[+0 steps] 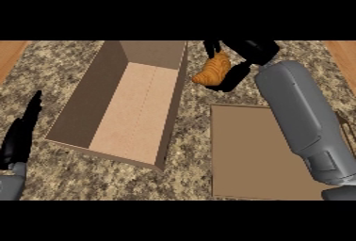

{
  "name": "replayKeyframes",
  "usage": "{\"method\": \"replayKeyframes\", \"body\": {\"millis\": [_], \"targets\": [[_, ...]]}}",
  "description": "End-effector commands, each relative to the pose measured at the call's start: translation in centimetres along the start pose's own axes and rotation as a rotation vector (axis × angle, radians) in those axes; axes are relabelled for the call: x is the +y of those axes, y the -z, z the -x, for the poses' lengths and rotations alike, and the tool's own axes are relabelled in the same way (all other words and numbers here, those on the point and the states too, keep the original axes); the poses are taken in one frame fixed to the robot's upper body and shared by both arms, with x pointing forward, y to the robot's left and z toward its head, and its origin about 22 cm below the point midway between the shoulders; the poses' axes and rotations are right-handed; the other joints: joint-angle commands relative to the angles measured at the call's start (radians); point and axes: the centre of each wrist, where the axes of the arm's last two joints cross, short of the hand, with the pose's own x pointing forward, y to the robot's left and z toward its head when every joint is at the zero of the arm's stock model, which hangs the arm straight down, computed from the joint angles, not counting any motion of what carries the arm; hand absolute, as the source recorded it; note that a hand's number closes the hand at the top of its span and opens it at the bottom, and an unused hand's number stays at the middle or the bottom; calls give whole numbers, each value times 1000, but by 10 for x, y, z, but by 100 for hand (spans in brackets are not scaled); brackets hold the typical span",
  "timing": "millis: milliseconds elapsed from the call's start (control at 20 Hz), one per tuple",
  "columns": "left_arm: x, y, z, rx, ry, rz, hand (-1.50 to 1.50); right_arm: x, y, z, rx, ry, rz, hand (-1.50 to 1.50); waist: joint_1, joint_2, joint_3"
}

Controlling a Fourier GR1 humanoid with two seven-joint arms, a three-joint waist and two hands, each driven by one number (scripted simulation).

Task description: Pick the croissant from the tray and place it in the cardboard box

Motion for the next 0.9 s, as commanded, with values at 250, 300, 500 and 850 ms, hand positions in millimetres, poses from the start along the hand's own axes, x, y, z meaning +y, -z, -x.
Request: {"method": "replayKeyframes", "body": {"millis": [250,300,500,850], "targets": [[-13,-2,7,-1,17,-3,0,-7,73,-65,-2,235,-16,150,-2,1,-1],[15,6,-5,-1,-1,-1,0,1,87,-81,7,222,-6,150,6,1,0],[4,7,3,-12,-6,16,0,11,100,-80,56,306,-10,150,21,8,-1],[-13,8,-19,-51,5,37,0,25,124,-97,152,335,-54,150,67,13,-2]]}}
